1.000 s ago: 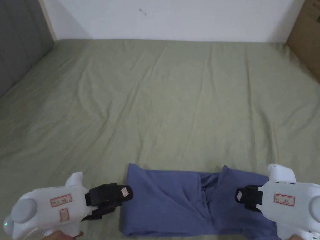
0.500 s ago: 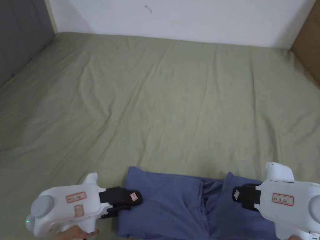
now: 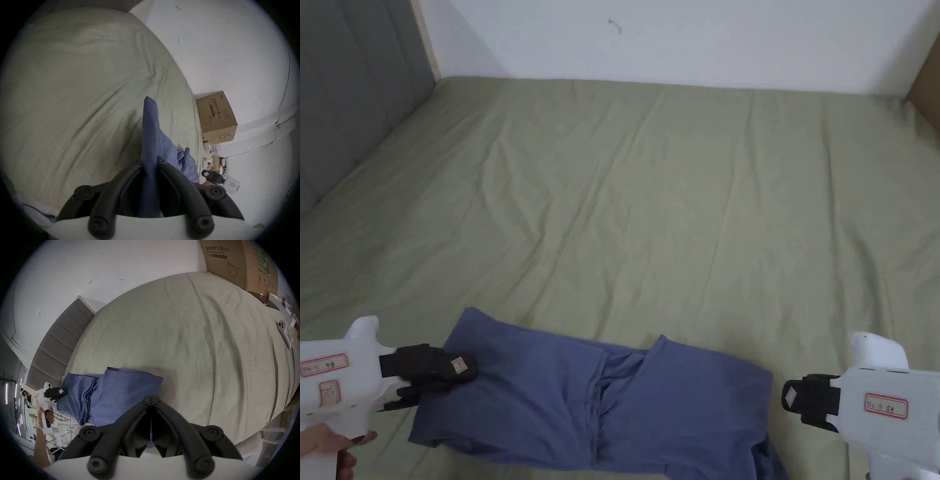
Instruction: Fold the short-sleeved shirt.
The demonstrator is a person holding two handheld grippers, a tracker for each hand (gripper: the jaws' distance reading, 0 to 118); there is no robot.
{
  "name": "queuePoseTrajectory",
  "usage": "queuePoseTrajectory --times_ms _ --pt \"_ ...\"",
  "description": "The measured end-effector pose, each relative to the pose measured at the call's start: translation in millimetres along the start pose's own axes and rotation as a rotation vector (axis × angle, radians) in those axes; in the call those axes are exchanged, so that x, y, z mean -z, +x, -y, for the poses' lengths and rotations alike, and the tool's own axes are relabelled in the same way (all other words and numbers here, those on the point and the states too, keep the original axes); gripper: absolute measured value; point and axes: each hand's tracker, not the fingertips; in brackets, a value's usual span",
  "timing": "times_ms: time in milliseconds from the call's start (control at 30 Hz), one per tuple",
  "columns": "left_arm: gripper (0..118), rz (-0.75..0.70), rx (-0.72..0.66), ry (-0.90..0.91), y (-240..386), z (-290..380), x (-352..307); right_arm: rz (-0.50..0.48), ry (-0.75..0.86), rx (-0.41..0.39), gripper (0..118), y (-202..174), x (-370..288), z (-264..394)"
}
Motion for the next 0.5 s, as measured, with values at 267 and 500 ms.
queuePoseTrajectory --times_ms 267,500 --pt "9 0.074 0.16 -0.018 128 17 18 0.003 0.035 0.053 0 31 -20 1" --pt "9 0.156 0.346 -0.174 231 67 107 0.02 0.089 0.103 0 66 -44 6"
